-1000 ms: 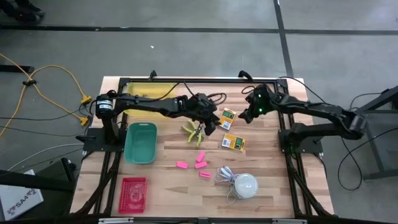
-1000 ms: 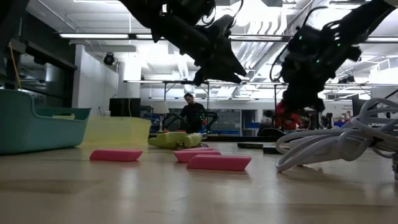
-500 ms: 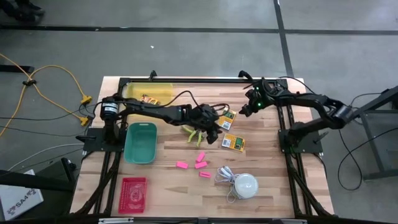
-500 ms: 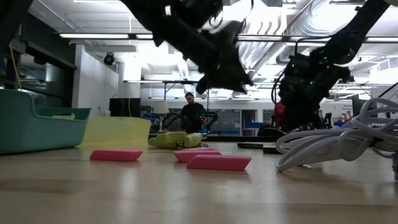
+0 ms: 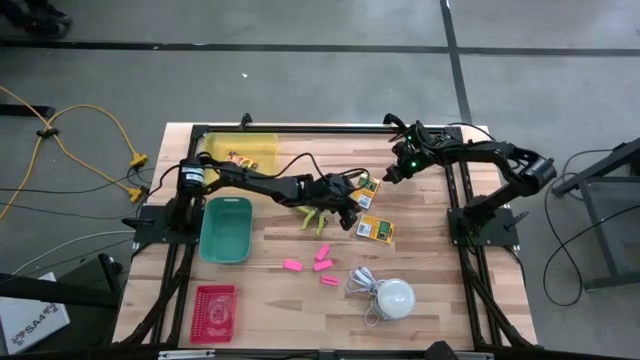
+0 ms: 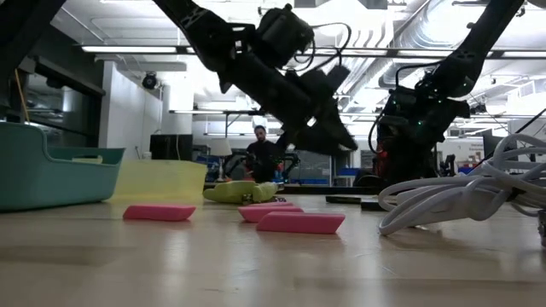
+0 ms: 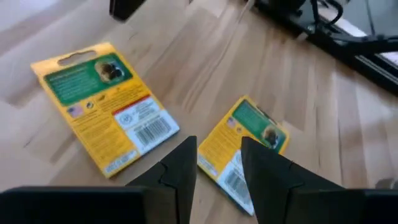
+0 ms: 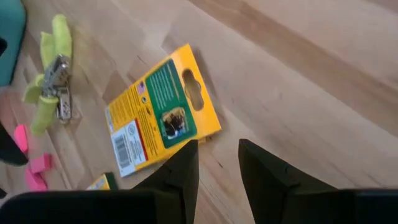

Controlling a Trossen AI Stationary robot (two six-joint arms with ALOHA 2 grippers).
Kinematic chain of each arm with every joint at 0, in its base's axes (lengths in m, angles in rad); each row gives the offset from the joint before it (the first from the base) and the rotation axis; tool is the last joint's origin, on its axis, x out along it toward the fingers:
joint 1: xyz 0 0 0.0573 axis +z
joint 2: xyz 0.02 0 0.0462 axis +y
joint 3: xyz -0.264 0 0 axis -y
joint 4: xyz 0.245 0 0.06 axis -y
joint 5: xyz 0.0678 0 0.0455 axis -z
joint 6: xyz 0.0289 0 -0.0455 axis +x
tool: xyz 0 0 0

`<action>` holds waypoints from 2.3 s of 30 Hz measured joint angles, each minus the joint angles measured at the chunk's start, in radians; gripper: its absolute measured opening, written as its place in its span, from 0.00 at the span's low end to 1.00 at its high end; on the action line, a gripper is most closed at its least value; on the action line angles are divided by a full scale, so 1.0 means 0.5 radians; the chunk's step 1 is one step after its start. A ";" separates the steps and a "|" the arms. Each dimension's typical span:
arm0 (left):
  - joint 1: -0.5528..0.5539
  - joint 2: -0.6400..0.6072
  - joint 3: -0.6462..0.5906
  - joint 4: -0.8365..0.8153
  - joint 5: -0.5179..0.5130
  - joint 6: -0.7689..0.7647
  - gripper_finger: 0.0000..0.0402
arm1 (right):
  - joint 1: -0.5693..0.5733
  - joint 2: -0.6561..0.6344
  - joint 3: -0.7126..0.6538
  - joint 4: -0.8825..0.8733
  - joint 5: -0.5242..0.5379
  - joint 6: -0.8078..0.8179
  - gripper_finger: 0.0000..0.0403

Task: Pick & Place School Supplies
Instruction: Put the top yellow crayon box into the yellow bin

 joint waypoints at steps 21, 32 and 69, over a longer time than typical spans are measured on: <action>0.000 0.025 -0.003 -0.031 0.008 0.097 0.30 | 0.000 0.003 0.000 0.029 0.005 -0.013 0.26; -0.007 0.025 -0.003 -0.032 0.012 0.070 0.30 | 0.000 0.003 0.000 0.031 0.005 -0.008 0.26; -0.021 0.025 -0.003 -0.034 0.039 0.096 0.30 | 0.002 0.003 0.000 0.026 0.003 0.001 0.26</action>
